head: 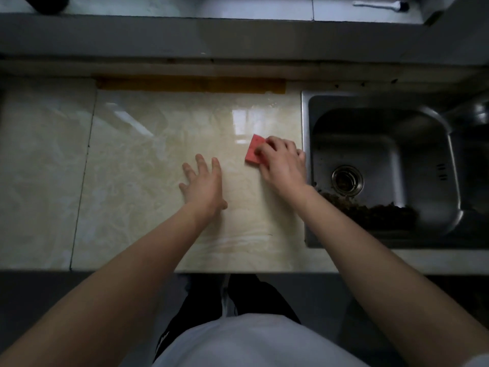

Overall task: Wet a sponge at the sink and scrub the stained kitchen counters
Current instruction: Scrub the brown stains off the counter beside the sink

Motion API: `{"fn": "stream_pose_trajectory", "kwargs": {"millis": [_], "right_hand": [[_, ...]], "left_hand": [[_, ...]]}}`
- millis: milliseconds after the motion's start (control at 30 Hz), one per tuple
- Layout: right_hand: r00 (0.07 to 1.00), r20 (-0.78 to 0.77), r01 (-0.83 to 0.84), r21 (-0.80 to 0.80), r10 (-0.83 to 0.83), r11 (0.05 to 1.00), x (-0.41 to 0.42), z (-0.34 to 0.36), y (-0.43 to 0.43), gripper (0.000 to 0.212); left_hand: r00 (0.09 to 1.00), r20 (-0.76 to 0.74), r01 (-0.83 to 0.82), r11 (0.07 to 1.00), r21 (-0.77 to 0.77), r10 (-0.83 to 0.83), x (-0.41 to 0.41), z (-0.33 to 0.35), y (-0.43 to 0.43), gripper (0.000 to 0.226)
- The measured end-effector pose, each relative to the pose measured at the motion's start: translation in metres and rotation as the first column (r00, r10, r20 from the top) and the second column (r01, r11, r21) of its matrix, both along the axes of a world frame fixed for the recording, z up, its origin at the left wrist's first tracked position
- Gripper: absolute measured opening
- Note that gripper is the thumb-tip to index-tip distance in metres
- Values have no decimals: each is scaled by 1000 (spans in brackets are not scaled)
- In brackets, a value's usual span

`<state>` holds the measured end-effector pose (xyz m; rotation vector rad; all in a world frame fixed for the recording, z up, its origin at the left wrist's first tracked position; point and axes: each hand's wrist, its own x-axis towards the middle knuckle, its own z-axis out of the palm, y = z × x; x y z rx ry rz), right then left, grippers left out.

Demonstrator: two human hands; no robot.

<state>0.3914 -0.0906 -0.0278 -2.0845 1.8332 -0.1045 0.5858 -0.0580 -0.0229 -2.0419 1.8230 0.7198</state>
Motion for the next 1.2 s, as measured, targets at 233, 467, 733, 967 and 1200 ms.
{"fn": "stream_pose_trajectory", "kwargs": {"millis": [233,467,733,967,1200], "right_hand": [[1000,1,-2,12,2,1000,8,1,107,30],[996,-13,-85,6,85,996,28,-5,198,31],[984,-10,-179,10,179,984,56,-6,240,31],[992,-69,-105,4,105,994,69,-9,213,37],[995,-81,-56,-15,54,998,71,-15,141,45]], "left_hand": [[995,-69,68,997,-37,-70,15,-1,10,105],[983,-81,150,976,-158,-164,43,-6,56,74],[983,-100,137,977,-162,-155,68,-4,69,65],[993,-58,93,990,-106,-99,86,3,66,84],[998,-32,54,997,-50,-55,90,5,53,113]]}}
